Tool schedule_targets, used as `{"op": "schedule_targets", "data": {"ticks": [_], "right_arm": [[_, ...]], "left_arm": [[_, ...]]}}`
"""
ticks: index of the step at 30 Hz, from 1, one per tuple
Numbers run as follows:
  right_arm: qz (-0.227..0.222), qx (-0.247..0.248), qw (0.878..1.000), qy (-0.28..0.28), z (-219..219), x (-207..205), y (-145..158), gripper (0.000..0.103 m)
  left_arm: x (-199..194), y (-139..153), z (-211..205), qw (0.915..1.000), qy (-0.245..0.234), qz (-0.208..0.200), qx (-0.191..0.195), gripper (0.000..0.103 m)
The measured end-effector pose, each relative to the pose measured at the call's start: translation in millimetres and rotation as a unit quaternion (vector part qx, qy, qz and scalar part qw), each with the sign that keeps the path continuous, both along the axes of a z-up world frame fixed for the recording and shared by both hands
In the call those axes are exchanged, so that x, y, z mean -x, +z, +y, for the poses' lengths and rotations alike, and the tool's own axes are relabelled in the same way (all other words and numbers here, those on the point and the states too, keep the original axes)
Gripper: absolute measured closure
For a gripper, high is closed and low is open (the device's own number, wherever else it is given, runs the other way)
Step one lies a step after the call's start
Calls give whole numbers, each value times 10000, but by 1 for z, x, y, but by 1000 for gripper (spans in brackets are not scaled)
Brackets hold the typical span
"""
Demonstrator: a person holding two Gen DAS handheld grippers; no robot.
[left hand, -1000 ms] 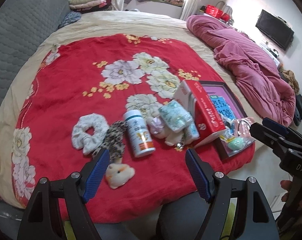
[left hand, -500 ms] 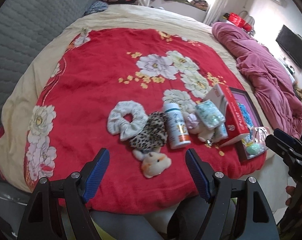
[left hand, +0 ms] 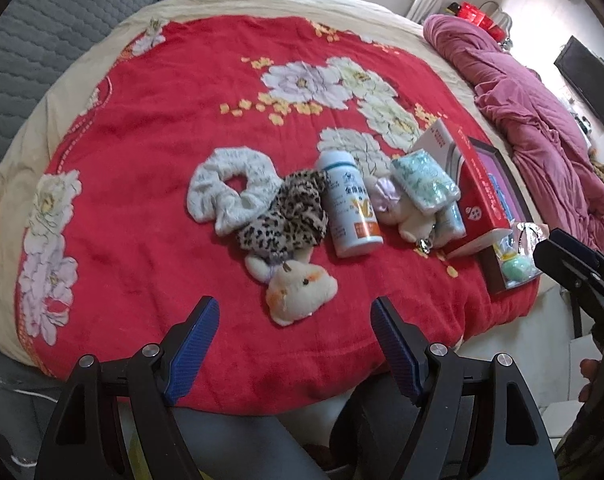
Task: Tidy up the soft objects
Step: 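Grasp the white plush bear with the left tool while the right grasps the white Flower tissue packet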
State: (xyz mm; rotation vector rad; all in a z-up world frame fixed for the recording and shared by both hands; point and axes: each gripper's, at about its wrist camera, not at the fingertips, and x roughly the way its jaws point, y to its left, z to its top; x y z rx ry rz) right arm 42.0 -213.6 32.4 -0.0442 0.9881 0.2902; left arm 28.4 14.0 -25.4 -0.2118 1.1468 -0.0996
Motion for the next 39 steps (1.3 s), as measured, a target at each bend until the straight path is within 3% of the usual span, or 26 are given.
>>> {"op": "schedule_targets", "data": {"ticks": [18,28,39], "right_arm": [[235,127,9996,-43,12,-24,-31,26],[275,305,9991,-130,10,-49,-43,26],[220,1345,9905,154,40,-87,-80,26]], "left_arm": [[-25,-55,6,9960,397,619,511,24],[-53,-81,-7,9927,511,956,530,24],[-67,-97,-4,9903,553,1115,614,24]]}}
